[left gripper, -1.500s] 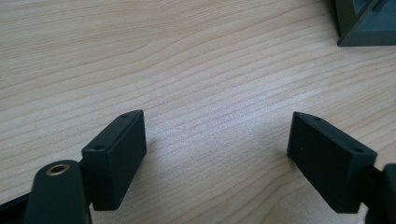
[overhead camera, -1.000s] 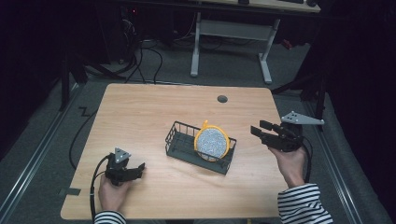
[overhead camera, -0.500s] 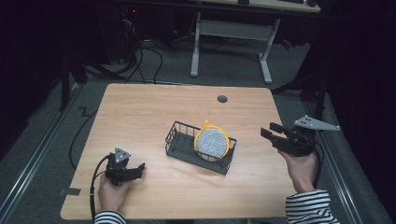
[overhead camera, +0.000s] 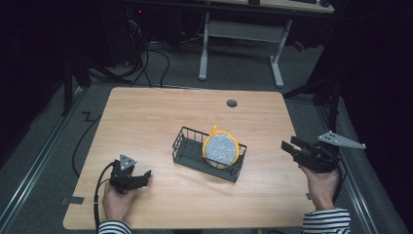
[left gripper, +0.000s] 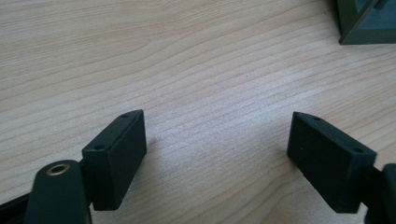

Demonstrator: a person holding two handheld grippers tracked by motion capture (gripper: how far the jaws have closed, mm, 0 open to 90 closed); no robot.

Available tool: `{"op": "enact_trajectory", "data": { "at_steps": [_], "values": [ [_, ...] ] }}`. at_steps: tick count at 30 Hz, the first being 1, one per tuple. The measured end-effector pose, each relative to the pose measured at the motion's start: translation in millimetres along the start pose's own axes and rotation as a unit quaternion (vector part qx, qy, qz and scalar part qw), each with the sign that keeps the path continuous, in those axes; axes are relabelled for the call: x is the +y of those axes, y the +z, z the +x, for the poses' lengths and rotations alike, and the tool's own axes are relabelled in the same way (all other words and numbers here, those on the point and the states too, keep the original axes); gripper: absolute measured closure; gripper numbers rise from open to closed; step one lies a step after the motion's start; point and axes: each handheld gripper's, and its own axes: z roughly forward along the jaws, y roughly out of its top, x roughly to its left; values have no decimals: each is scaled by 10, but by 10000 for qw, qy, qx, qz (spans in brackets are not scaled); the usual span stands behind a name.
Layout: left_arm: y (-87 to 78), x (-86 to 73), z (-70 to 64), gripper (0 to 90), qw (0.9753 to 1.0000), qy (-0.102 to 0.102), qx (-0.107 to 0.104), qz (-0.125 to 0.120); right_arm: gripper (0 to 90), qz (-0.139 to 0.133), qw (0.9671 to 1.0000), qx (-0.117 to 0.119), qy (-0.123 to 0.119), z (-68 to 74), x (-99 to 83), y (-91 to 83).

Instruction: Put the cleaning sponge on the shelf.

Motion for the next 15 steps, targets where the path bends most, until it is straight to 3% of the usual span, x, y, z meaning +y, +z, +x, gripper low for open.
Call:
{"op": "enact_trajectory", "data": {
  "at_steps": [15],
  "values": [
    [0, 0, 0, 202, 10000, 0, 0, 0, 520, -35, 9996, -57, 266, -118, -244, -33]
  ]
}}
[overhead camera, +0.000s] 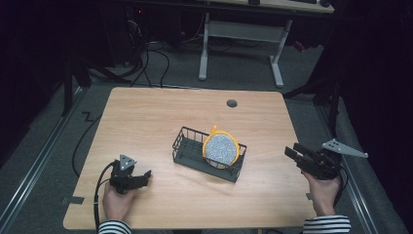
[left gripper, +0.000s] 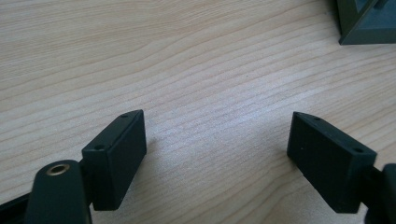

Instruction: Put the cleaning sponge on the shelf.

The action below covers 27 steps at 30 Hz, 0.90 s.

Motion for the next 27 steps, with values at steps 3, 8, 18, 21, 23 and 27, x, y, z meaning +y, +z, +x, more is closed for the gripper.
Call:
{"op": "enact_trajectory", "data": {
  "at_steps": [3, 8, 18, 21, 23, 27],
  "values": [
    [0, 0, 0, 202, 10000, 1, 0, 0, 521, 19, 10000, -15, 42, -16, -67, 11],
    [0, 0, 0, 201, 10000, -1, 0, 0, 522, 108, 9997, -49, 191, -69, -211, 63],
    [0, 0, 0, 202, 10000, 0, 0, -1, 524, 114, 9996, -114, 242, -93, -329, 160],
    [0, 0, 0, 201, 10000, 1, 0, 1, 524, 157, 9995, -149, 239, -94, -382, 243],
    [0, 0, 0, 201, 10000, 0, 1, 0, 524, 175, 9994, -155, 253, -93, -409, 282],
    [0, 0, 0, 201, 10000, 1, 0, 0, 524, 194, 9992, -171, 305, -102, -460, 341]
  ]
}}
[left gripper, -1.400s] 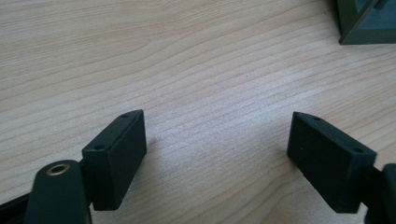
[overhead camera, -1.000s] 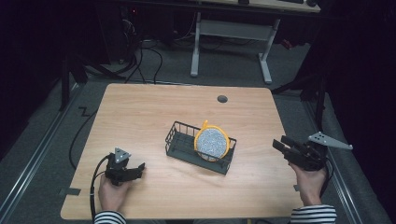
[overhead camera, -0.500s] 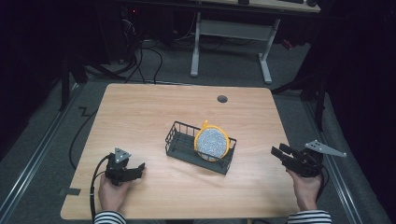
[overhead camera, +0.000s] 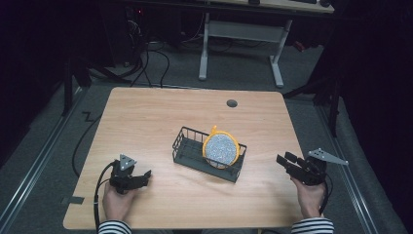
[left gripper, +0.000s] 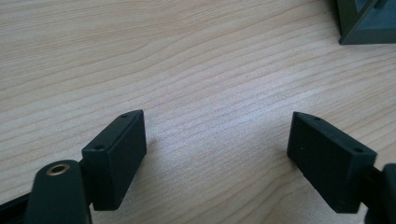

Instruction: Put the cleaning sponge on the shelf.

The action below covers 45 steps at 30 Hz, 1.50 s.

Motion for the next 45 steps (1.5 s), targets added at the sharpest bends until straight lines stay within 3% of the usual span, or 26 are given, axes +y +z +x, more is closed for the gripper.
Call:
{"op": "enact_trajectory", "data": {
  "at_steps": [21, 32, 45],
  "values": [
    [0, 0, 0, 202, 10000, 0, 0, 1, 503, 267, 9993, -173, 212, -54, -293, 253],
    [0, 0, 0, 202, 10000, -2, 0, 0, 495, 501, 9982, -336, -64, 15, -361, 458],
    [0, 0, 0, 202, 10000, -1, 1, 1, 482, 656, 9961, -529, -268, 57, -390, 562]
  ]
}}
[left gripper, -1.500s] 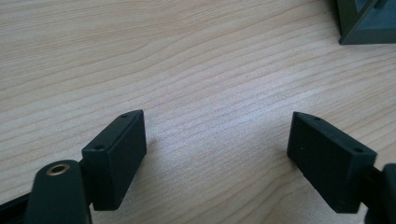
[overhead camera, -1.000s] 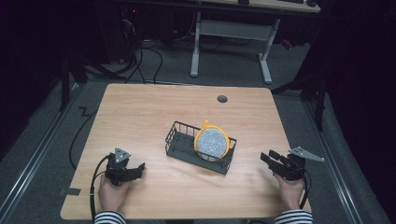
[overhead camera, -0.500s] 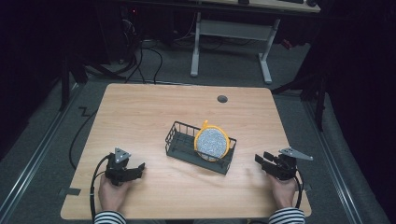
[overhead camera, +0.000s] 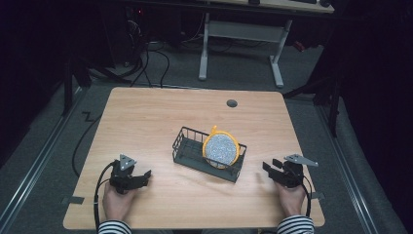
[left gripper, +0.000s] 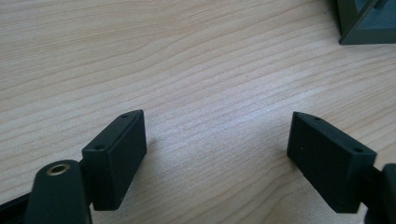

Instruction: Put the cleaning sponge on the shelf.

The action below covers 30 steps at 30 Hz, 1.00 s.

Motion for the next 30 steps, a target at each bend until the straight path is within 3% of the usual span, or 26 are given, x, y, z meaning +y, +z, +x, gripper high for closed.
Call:
{"op": "enact_trajectory", "data": {
  "at_steps": [30],
  "values": [
    [0, 0, 0, 202, 10000, 0, 0, -1, 436, 430, 9973, -356, -474, 60, -44, 159]
  ]
}}
